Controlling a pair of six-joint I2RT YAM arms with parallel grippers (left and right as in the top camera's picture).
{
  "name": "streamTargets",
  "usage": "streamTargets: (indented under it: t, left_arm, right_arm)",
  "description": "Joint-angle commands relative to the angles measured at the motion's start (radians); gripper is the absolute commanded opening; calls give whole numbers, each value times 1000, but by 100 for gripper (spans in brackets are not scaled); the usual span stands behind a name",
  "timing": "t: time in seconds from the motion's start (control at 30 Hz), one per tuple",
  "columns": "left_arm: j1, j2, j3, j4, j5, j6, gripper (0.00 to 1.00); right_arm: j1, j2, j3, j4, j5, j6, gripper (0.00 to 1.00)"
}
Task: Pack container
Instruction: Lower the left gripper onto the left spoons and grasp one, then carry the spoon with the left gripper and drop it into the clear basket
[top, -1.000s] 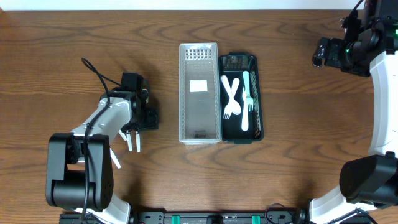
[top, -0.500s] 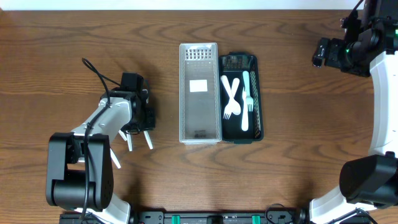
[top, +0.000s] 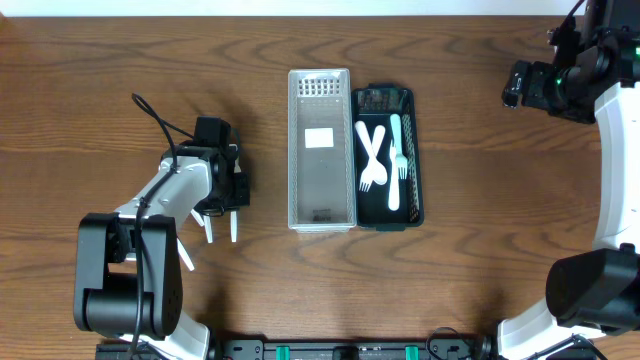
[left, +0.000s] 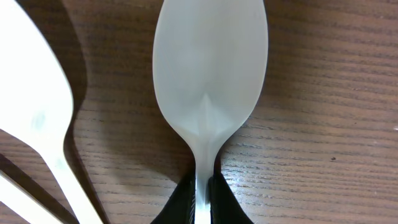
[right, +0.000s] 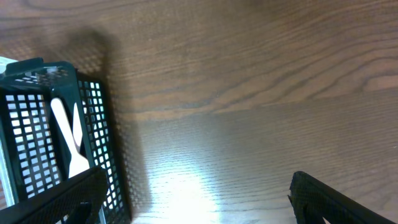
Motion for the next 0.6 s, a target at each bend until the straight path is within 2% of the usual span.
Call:
streamTargets:
  t: [0.0, 0.27, 0.43, 0.57]
  left_arm:
    - [6, 10, 2, -5, -3, 5, 6]
    - [-44, -100, 158, -180, -2, 5, 6]
    - [-158, -207, 362, -340, -2, -24, 6]
    - [-297, -236, 478, -357, -3, -64, 6]
  right_arm:
    - [5, 9, -5, -2, -8, -8, 96]
    - [5, 9, -5, -2, -8, -8, 96]
    - [5, 9, -5, -3, -8, -8, 96]
    - [5, 9, -5, -3, -8, -7, 96]
